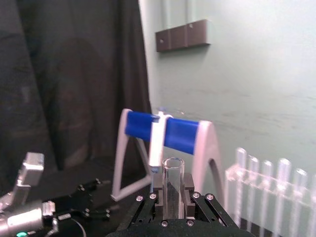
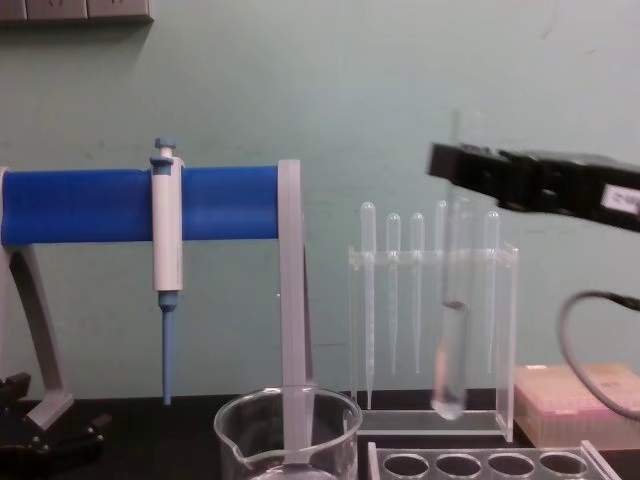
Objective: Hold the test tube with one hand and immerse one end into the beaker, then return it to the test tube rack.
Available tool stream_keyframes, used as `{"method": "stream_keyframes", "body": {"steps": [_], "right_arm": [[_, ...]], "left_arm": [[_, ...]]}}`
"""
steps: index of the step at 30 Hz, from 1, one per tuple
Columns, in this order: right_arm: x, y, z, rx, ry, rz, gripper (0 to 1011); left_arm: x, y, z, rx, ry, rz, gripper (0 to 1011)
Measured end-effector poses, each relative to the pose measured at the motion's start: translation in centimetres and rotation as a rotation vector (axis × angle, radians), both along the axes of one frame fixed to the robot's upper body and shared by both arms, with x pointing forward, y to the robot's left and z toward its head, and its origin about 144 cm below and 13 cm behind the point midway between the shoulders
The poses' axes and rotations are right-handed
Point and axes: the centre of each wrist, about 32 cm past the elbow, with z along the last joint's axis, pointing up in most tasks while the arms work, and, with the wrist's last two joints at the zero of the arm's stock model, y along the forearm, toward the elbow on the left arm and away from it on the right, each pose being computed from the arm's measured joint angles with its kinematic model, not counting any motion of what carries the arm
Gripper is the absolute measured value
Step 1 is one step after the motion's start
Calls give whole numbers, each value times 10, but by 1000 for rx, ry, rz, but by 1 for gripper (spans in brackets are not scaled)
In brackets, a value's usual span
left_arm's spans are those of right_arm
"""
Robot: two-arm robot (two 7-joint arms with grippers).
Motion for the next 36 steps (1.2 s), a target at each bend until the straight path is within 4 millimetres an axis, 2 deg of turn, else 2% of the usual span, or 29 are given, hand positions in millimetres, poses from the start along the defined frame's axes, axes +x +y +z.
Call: {"method": "stream_keyframes", "body": {"steps": [7,13,21,24,31,36], "right_arm": [[13,26,13,11,-24,73,226],[27,49,10,13,-25,122,226],[42,67,-14,-20,-32,160,226],[46,72,-31,-43,-41,175,226],[48,74,-60,-43,-39,174,226],[48,73,-71,-45,-33,167,226]], "left_arm": [[0,0,0,0,0,0,1000],[0,0,0,0,0,0,1000],[0,0,0,0,0,0,1000],[0,0,0,0,0,0,1000],[0,0,0,0,0,0,1000],[0,0,0,0,0,0,1000]]}}
